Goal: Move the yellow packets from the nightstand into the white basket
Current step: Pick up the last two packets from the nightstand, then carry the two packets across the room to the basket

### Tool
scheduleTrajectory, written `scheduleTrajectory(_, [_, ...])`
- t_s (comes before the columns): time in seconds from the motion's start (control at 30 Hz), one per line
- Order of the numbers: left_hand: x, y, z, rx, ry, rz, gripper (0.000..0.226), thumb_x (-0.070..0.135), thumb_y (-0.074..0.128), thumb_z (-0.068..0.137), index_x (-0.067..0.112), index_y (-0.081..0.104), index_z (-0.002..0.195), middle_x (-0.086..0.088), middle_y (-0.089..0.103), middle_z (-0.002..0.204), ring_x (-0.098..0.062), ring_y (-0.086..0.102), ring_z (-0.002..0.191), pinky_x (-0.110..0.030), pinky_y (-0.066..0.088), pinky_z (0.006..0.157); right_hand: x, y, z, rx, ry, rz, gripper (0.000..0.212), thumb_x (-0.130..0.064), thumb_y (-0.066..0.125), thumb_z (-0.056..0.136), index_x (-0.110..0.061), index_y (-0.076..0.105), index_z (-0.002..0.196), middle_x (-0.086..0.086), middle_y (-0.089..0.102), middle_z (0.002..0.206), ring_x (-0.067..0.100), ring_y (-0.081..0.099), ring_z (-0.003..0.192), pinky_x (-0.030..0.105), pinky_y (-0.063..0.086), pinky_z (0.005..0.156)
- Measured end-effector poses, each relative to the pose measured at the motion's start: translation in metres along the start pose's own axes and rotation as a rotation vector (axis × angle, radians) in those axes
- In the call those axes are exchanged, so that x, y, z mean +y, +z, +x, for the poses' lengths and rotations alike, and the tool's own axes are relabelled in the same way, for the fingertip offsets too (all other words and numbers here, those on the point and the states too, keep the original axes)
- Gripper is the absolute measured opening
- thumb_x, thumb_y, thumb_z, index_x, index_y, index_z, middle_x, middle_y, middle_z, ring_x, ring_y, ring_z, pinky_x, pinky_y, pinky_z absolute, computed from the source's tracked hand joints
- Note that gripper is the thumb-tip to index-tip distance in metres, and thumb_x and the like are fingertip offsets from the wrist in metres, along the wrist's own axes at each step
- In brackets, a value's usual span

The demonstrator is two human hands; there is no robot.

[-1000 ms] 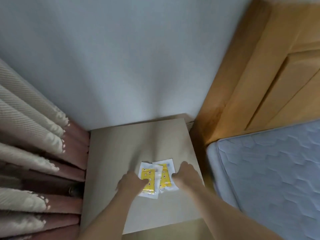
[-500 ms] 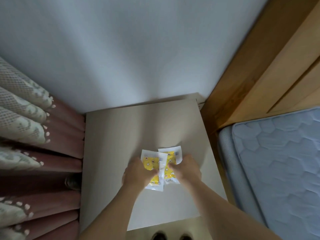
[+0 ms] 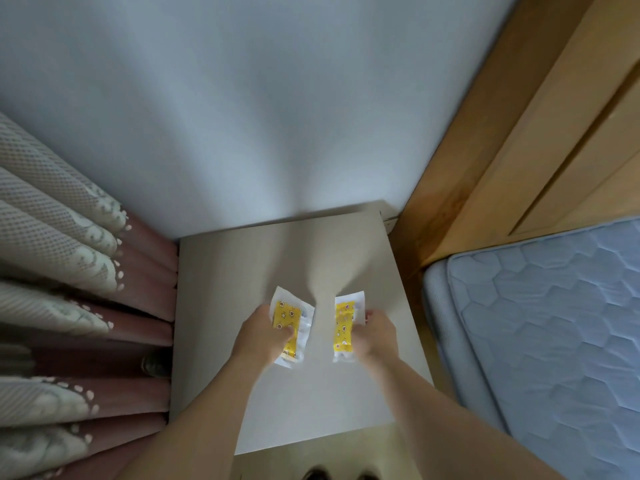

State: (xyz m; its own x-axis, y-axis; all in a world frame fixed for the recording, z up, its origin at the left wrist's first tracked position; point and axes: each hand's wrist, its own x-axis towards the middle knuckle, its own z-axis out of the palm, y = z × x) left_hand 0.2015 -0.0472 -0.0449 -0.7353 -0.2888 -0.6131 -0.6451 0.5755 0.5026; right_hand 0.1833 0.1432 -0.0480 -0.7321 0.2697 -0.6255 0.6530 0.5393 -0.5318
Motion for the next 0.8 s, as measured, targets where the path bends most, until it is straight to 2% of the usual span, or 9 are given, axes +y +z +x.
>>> scheduleTrajectory(0.07, [0.016,-0.010,-0.015,0.020,0.015,0.016,0.016,0.025,0.064,0.086,0.018,0.055,0.096,0.002,0.063,0.091,-0.018,0.062,0.083,-0.028,0.045,0.066,-0.010,-0.021,-0.009,-0.007,-0.024,-0.025,0.021,-0.019,0.046,0.095,-0.014,0.052,0.076,0.003,0.059,0.076,0.013,0.053,0.057,0.022,0.033,0.040])
scheduleTrajectory(0.13, [0.037,-0.021,-0.034,0.038,0.042,0.041,0.019,0.025,0.064,0.086,0.013,0.055,0.097,-0.001,0.062,0.091,-0.021,0.061,0.083,-0.029,0.044,0.065,-0.021,-0.049,-0.023,0.026,-0.042,-0.031,0.032,-0.017,0.044,0.095,-0.015,0.046,0.063,0.002,0.054,0.067,0.017,0.050,0.056,0.023,0.031,0.041])
scheduleTrajectory(0.27, [0.090,-0.050,-0.093,0.059,0.135,0.086,0.020,0.026,0.063,0.086,0.013,0.055,0.099,-0.001,0.062,0.092,-0.023,0.061,0.086,-0.029,0.043,0.066,-0.036,-0.115,-0.062,0.148,-0.079,0.037,0.032,-0.015,0.043,0.093,-0.012,0.047,0.062,0.005,0.051,0.069,0.026,0.048,0.071,0.031,0.039,0.061])
scheduleTrajectory(0.37, [0.138,-0.073,-0.146,0.056,0.205,0.051,0.020,0.026,0.062,0.083,0.016,0.058,0.100,0.000,0.065,0.093,-0.021,0.063,0.086,-0.030,0.047,0.069,-0.042,-0.174,-0.110,0.206,-0.081,0.155,0.029,-0.016,0.042,0.094,-0.008,0.057,0.071,0.010,0.058,0.076,0.029,0.056,0.076,0.043,0.049,0.073])
scheduleTrajectory(0.47, [0.183,-0.087,-0.205,0.059,0.283,-0.036,0.019,0.026,0.061,0.079,0.015,0.059,0.094,0.000,0.065,0.088,-0.020,0.064,0.081,-0.032,0.050,0.066,-0.042,-0.233,-0.167,0.262,-0.107,0.269,0.027,-0.017,0.041,0.097,-0.002,0.063,0.095,0.014,0.064,0.090,0.031,0.060,0.084,0.036,0.048,0.076])
scheduleTrajectory(0.53, [0.212,-0.090,-0.250,0.065,0.335,-0.134,0.015,0.021,0.062,0.085,0.012,0.053,0.093,0.002,0.058,0.082,-0.013,0.058,0.072,-0.026,0.042,0.055,-0.038,-0.264,-0.204,0.294,-0.115,0.407,0.023,-0.016,0.042,0.098,-0.006,0.063,0.095,0.012,0.066,0.092,0.028,0.062,0.083,0.039,0.052,0.077])
scheduleTrajectory(0.6, [0.235,-0.088,-0.285,0.037,0.409,-0.212,0.016,0.020,0.062,0.091,0.012,0.053,0.101,0.001,0.057,0.090,-0.011,0.055,0.073,-0.022,0.037,0.053,-0.031,-0.289,-0.237,0.319,-0.104,0.562,0.020,-0.015,0.042,0.098,-0.017,0.062,0.093,0.005,0.069,0.095,0.022,0.067,0.085,0.040,0.057,0.079])
scheduleTrajectory(0.67, [0.257,-0.080,-0.312,-0.011,0.506,-0.251,0.020,0.022,0.062,0.092,0.014,0.054,0.109,0.001,0.061,0.102,-0.013,0.061,0.083,-0.021,0.042,0.056,-0.024,-0.315,-0.263,0.343,-0.123,0.691,0.022,-0.015,0.043,0.099,-0.023,0.062,0.092,0.002,0.071,0.096,0.020,0.069,0.086,0.039,0.058,0.076])
scheduleTrajectory(0.8, [0.294,-0.062,-0.348,-0.066,0.642,-0.222,0.022,0.022,0.059,0.095,0.016,0.053,0.115,0.001,0.062,0.109,-0.015,0.062,0.091,-0.018,0.045,0.059,-0.003,-0.360,-0.308,0.491,-0.136,0.884,0.023,-0.014,0.042,0.101,-0.014,0.064,0.095,0.003,0.072,0.091,0.016,0.069,0.077,0.026,0.053,0.054])
